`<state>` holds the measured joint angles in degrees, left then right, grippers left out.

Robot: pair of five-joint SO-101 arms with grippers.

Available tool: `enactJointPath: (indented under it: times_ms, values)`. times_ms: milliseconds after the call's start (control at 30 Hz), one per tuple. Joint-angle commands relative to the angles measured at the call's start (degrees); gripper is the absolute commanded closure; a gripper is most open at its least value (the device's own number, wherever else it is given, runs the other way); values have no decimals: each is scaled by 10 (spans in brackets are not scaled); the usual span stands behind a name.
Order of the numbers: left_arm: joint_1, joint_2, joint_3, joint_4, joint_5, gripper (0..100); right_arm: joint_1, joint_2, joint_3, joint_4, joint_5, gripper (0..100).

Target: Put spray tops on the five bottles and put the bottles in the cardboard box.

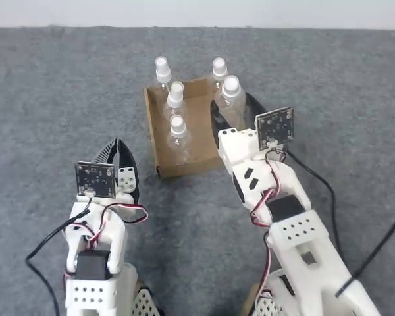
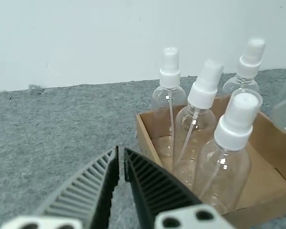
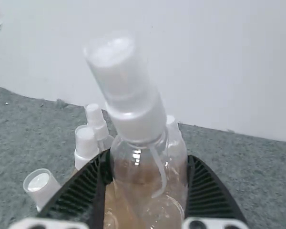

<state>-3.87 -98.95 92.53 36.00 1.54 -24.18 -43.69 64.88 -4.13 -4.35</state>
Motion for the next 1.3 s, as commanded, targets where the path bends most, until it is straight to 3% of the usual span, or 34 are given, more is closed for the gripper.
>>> enactJointPath:
  times_ms: [0,500,667,1000,1267]
  values:
    - [-4,-12,-4,-18,-9,987,3,15,-55,-24,3,909]
    - [-3,-12,-4,-18,-9,987,3,98,-80,-29,0,909]
    - [-3,-12,-4,-18,-9,987,5,124,-97,-29,-57,909]
    - [-3,-12,-4,-18,-9,987,4,168,-104,-30,-62,909]
    - [-3,-12,-4,-18,-9,987,4,215,-100,-87,-62,908]
